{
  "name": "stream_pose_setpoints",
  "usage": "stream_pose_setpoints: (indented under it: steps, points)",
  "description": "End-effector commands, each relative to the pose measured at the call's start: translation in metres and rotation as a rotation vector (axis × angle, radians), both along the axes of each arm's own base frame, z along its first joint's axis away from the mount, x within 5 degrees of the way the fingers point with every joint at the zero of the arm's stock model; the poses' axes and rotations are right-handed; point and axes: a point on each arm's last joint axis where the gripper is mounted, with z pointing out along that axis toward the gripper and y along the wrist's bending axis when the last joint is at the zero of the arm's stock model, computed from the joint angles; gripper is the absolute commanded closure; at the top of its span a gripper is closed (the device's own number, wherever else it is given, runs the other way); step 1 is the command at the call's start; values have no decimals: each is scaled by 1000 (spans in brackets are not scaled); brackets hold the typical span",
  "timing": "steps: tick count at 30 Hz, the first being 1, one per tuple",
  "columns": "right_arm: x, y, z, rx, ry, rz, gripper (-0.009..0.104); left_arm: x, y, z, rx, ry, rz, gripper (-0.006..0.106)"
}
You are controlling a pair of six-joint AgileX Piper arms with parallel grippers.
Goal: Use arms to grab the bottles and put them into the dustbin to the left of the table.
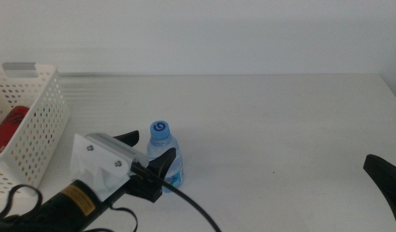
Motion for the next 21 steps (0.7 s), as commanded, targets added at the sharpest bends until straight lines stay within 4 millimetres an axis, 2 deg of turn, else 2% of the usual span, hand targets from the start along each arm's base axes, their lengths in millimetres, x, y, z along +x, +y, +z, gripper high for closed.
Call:
stream_pose_setpoints:
  steps: [1, 9, 15, 21]
  points:
    - [1, 0, 16, 17, -103, 1, 29, 10, -5, 17, -89, -106, 11, 12]
    - [1, 0, 16, 17, -103, 1, 29, 31, -16, 5, -73, -76, 12, 12]
    - [1, 0, 16, 17, -103, 1, 29, 37, -19, -13, -48, -27, 17, 12]
    - [1, 0, 16, 17, -103, 1, 29, 40, -20, -26, -83, -59, 26, 12]
